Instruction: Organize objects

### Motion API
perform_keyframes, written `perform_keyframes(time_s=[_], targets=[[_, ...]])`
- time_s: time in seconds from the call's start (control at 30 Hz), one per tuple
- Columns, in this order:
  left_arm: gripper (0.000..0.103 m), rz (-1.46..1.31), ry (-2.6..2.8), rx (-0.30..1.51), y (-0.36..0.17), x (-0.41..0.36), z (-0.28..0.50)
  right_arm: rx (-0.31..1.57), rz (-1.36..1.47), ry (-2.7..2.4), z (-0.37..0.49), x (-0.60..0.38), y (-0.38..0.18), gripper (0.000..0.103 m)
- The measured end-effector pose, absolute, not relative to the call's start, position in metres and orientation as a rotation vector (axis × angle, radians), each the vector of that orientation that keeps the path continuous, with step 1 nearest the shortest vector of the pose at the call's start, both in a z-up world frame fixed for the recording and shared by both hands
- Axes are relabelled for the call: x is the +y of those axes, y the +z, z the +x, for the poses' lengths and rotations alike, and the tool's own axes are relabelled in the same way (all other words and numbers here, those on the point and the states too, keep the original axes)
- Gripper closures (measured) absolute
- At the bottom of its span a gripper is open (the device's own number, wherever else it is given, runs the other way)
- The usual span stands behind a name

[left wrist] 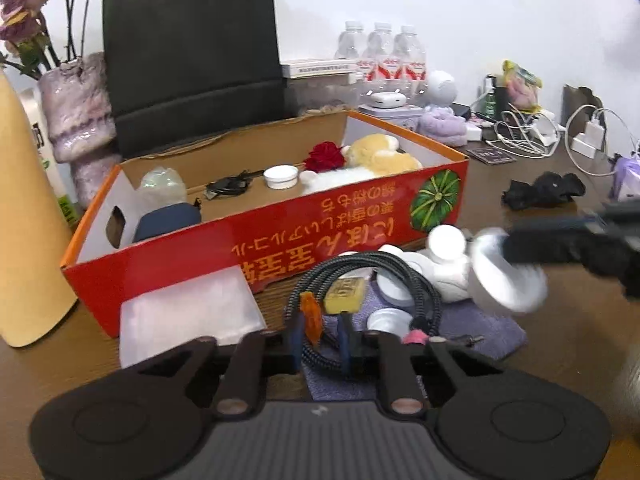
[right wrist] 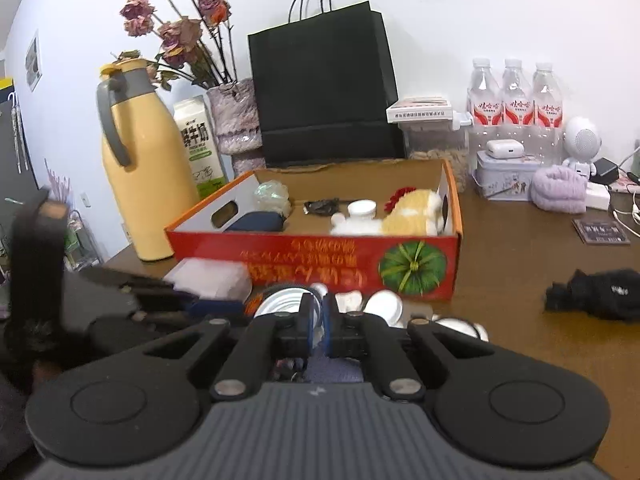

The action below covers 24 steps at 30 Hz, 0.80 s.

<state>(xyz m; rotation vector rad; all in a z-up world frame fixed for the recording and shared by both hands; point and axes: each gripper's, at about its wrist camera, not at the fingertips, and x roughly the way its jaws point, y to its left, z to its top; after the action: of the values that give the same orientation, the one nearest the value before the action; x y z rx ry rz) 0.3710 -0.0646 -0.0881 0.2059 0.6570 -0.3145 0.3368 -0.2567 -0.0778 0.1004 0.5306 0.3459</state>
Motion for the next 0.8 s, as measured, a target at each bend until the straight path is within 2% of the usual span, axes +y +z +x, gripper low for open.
perform_keyframes(time_s=[0.17, 0.2, 0.43, 0.47, 0.5, 0.63, 0.73, 0.8], targets=[[0.097, 0.144, -0.286, 0.656, -0.081, -0.060, 0.362, 0.521, 0.103, 0.345, 0.310, -0.253, -0.079, 0.098], [0.103, 0.126, -0.295, 0.640, -0.076, -0.058, 0.351, 0.517, 0.104, 0.344, 0.302, -0.253, -0.077, 0.098], [0.103, 0.047, -0.355, 0.563, -0.051, -0.049, 0.272, 0.500, 0.127, 0.341, 0.245, -0.256, -0.073, 0.098], [0.101, 0.065, -0.349, 0.544, -0.051, -0.051, 0.267, 0.507, 0.135, 0.340, 0.239, -0.257, -0.075, 0.098], [0.094, 0.090, -0.339, 0.533, -0.054, -0.054, 0.264, 0.516, 0.143, 0.337, 0.235, -0.258, -0.078, 0.098], [0.060, 0.176, -0.337, 0.501, -0.060, -0.058, 0.284, 0.544, 0.165, 0.328, 0.223, -0.259, -0.087, 0.097], [0.065, 0.213, -0.331, 0.557, -0.073, -0.058, 0.315, 0.539, 0.164, 0.326, 0.217, -0.258, -0.085, 0.097], [0.065, 0.189, -0.362, 0.581, -0.078, -0.054, 0.329, 0.533, 0.160, 0.325, 0.214, -0.259, -0.083, 0.097]])
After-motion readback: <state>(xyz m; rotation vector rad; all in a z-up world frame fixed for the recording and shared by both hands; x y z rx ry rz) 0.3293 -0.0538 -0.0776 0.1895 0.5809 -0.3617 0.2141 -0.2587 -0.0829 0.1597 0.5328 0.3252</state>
